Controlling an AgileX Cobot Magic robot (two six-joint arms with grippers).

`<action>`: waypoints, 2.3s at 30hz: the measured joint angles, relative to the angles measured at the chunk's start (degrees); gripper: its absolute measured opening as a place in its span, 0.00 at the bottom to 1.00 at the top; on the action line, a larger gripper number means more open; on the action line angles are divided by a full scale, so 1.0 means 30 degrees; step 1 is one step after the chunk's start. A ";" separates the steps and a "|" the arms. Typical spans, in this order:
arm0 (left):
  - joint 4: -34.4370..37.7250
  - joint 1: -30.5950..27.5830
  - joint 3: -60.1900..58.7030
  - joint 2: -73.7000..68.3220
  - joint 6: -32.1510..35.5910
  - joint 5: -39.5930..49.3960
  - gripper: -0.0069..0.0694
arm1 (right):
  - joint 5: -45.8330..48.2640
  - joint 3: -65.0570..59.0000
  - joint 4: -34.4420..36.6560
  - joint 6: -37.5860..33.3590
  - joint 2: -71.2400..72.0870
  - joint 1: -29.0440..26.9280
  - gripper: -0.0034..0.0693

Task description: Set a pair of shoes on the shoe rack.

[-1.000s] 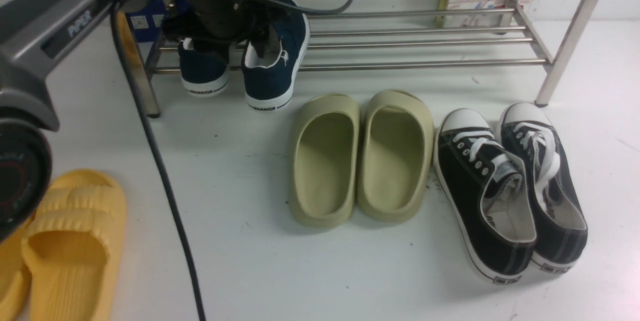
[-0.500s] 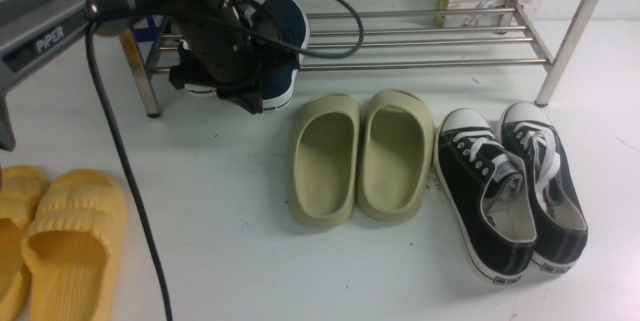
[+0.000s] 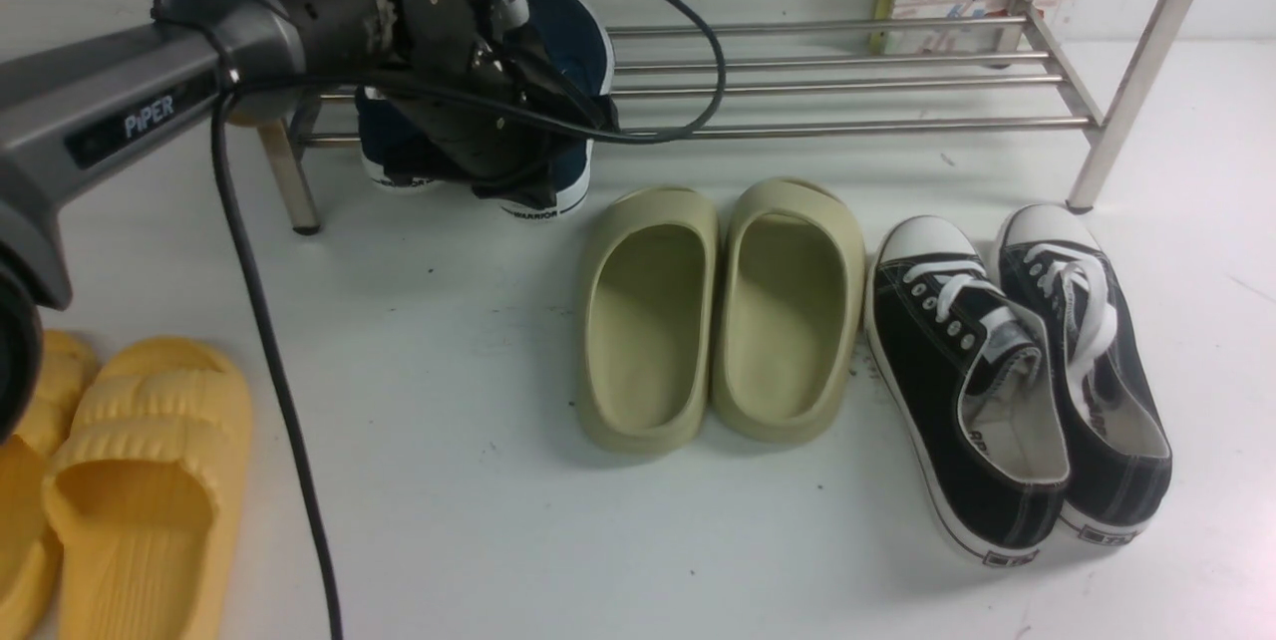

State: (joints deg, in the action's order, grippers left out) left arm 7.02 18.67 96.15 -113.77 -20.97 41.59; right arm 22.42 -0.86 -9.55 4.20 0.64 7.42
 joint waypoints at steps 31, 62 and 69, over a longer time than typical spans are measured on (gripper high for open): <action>-0.3602 -0.0017 0.0000 -0.0029 -0.3559 -0.1512 0.35 | 0.0000 0.0000 0.0000 0.0000 0.0000 0.0000 0.39; -0.5254 -0.0017 -1.0134 2.6502 -0.0490 0.6773 0.07 | 0.0000 0.0000 0.0000 0.0000 0.0000 0.0000 0.39; -0.4543 -0.0017 -1.8111 3.3089 -0.0534 0.4217 0.07 | 0.0000 0.0000 0.0000 0.0000 0.0000 0.0000 0.39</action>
State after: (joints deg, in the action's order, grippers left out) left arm -6.61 18.62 41.82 -14.51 -22.58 54.24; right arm 22.42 -0.86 -9.55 4.20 0.64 7.42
